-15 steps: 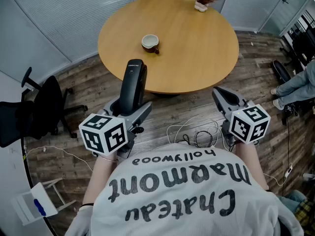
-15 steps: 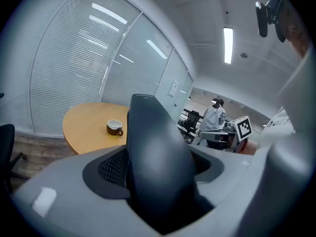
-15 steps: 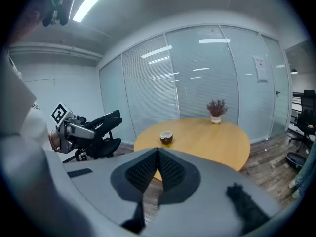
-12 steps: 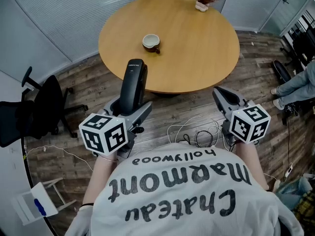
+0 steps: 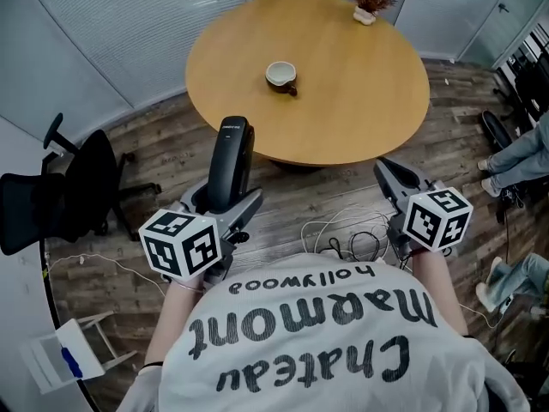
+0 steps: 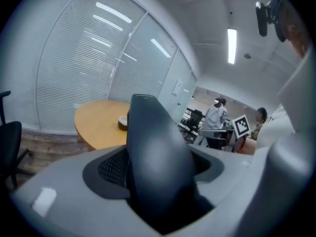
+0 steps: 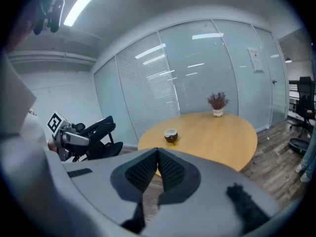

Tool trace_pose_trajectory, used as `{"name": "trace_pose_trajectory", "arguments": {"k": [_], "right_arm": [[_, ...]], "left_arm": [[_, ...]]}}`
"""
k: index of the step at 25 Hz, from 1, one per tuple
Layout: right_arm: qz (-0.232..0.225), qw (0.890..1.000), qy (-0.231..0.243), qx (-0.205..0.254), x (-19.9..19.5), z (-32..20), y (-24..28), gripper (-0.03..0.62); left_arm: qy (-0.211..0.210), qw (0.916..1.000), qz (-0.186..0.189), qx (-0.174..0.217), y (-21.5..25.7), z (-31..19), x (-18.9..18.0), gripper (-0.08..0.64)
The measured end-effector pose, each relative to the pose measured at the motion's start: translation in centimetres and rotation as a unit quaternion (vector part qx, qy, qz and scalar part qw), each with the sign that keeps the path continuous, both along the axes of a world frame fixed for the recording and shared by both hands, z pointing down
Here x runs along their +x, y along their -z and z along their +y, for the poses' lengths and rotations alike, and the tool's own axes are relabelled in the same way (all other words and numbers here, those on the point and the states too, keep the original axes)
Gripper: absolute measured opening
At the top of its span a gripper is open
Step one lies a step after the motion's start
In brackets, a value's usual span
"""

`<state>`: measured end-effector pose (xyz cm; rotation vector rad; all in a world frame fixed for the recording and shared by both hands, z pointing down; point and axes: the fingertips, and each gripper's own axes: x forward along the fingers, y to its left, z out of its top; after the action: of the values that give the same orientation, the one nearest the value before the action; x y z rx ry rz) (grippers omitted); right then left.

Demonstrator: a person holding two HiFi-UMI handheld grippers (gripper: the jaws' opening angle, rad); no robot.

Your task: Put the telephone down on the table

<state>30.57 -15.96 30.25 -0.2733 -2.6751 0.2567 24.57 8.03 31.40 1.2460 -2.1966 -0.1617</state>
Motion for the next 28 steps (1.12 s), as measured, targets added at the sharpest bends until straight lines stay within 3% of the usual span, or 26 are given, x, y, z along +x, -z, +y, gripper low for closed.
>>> {"name": "trace_pose_trajectory", "arguments": {"k": [9, 13, 17, 23, 28], "right_arm": [[0.02, 1.0, 0.018, -0.006, -1.8, 4.8, -2.2, 0.014], [0.028, 0.999, 0.035, -0.011, -3.9, 5.7, -2.9, 0.014], [0.025, 0.997, 0.066, -0.022, -6.9, 7.3, -3.7, 0.014], [0.029, 0.994, 0.104, -0.03, -12.0, 9.8, -5.5, 0.014], [0.044, 0.992, 0.103, -0.053, -16.6, 9.8, -7.0, 0.014]], "left_arm": [[0.048, 0.9988, 0.012, 0.004, -1.3, 6.8, -0.5, 0.356], [0.068, 0.9973, 0.014, 0.021, -1.1, 8.1, -1.1, 0.353], [0.084, 0.9963, 0.016, 0.011, -2.0, 9.4, -2.1, 0.353], [0.117, 0.9925, 0.033, -0.003, -3.7, 11.7, -5.4, 0.354], [0.109, 0.9931, 0.042, -0.008, -3.9, 11.4, -9.7, 0.354]]}}
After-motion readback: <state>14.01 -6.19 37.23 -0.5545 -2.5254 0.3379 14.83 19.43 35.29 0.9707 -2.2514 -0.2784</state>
